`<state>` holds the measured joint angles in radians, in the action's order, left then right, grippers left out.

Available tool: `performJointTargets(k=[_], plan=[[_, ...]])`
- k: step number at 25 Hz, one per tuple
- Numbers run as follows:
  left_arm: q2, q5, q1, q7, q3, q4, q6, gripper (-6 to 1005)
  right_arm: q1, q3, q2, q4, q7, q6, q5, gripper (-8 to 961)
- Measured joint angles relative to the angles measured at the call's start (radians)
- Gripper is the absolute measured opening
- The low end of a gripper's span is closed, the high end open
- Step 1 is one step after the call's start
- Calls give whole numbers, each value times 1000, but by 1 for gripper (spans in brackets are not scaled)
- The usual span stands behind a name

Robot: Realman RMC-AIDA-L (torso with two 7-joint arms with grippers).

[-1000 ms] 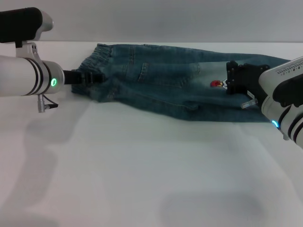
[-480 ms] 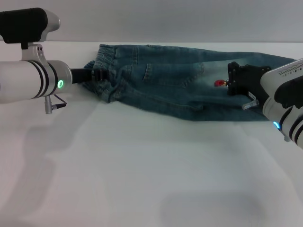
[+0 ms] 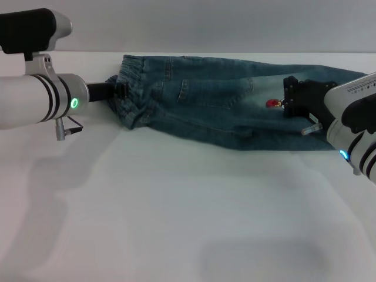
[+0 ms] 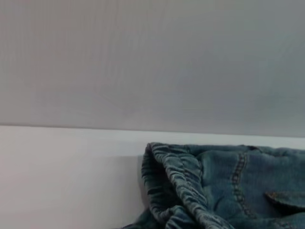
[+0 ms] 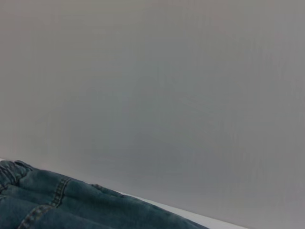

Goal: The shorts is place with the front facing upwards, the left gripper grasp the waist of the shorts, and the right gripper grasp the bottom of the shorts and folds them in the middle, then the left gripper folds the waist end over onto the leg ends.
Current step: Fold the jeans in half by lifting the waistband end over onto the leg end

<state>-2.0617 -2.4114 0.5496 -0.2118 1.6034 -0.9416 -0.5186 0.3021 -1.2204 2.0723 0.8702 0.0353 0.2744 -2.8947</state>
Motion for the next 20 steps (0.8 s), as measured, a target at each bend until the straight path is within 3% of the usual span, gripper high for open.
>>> performJointTargets(k=[6,20], plan=[[0,8,-40,0,-1,-69,0,125,-1,-7,0,1,0,0,0,0],[4,57,-180,0,-38,-425,-66,75,29,-38,5,-13,1,1,23,0]])
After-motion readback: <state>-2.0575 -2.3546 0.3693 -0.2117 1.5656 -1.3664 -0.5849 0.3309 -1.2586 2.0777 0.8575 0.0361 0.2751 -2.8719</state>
